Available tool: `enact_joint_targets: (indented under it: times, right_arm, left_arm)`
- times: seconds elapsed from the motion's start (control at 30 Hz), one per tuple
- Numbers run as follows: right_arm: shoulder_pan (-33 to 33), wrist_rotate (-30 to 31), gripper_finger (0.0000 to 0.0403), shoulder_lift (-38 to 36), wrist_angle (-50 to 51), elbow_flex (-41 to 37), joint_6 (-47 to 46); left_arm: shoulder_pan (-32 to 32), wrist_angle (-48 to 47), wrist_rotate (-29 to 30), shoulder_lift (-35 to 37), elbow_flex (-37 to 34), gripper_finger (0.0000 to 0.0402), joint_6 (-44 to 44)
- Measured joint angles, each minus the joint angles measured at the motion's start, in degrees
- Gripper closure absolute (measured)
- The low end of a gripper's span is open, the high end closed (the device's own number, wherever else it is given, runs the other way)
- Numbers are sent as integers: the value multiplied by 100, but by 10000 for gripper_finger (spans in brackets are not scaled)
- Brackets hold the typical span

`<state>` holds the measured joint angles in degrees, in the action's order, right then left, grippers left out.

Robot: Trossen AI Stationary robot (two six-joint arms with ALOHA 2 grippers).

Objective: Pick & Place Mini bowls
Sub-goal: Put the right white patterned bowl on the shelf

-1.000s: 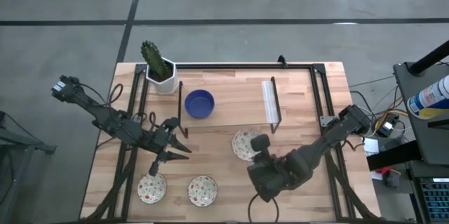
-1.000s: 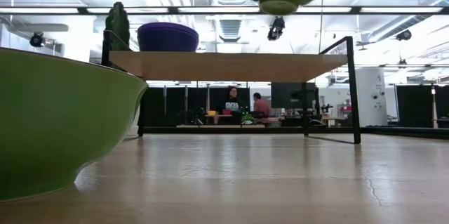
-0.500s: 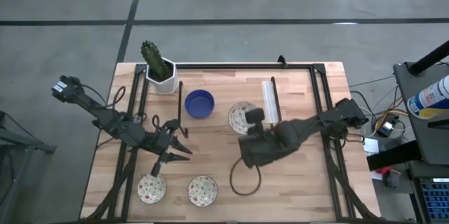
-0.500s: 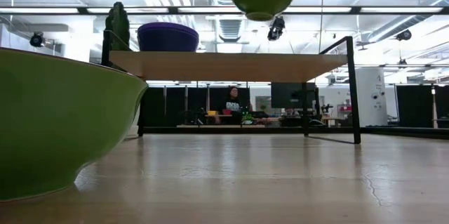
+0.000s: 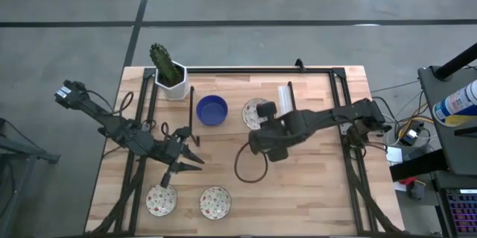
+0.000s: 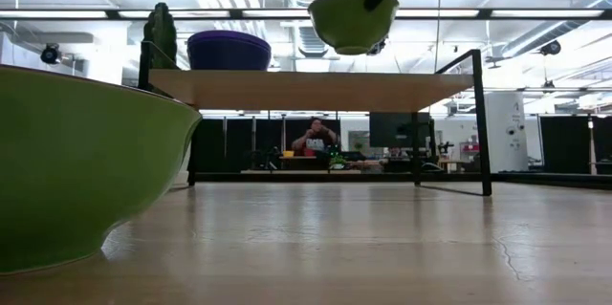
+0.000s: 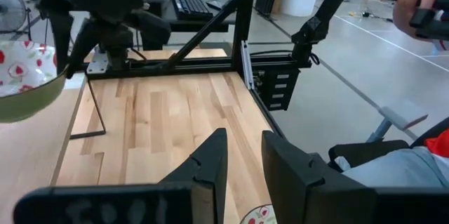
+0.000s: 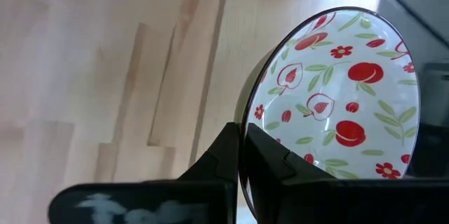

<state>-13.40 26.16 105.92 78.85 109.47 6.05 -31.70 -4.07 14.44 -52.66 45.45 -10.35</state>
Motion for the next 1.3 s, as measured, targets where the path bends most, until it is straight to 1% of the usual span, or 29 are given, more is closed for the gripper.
enact_joint_targets:
  times: [0.1,0.37,0.47,0.57,0.7,0.93,1.17,1.3]
  right_arm:
    - [188,-320,392,-55,-48,-4,23]
    - [591,-460,392,-289,-157,-13,254]
    - [800,-760,392,-320,-221,-52,337]
    - [935,-938,392,-320,-342,-100,460]
    - [1059,-998,392,-328,-477,-265,556]
    - [1136,-1019,392,-398,-716,-778,600]
    - [1160,-1125,392,-622,-1078,-1130,639]
    - [1219,-1153,392,-711,-1105,-1330,616]
  left_arm:
    - [0,23,0,0,0,319,3]
    - [0,41,2,11,2,319,13]
    - [0,47,2,11,4,319,13]
    - [0,46,1,11,4,319,13]
    - [0,46,0,11,7,319,13]
    - [2,46,1,11,14,319,11]
    - [0,52,2,11,15,319,20]
    - [1,58,2,11,15,319,22]
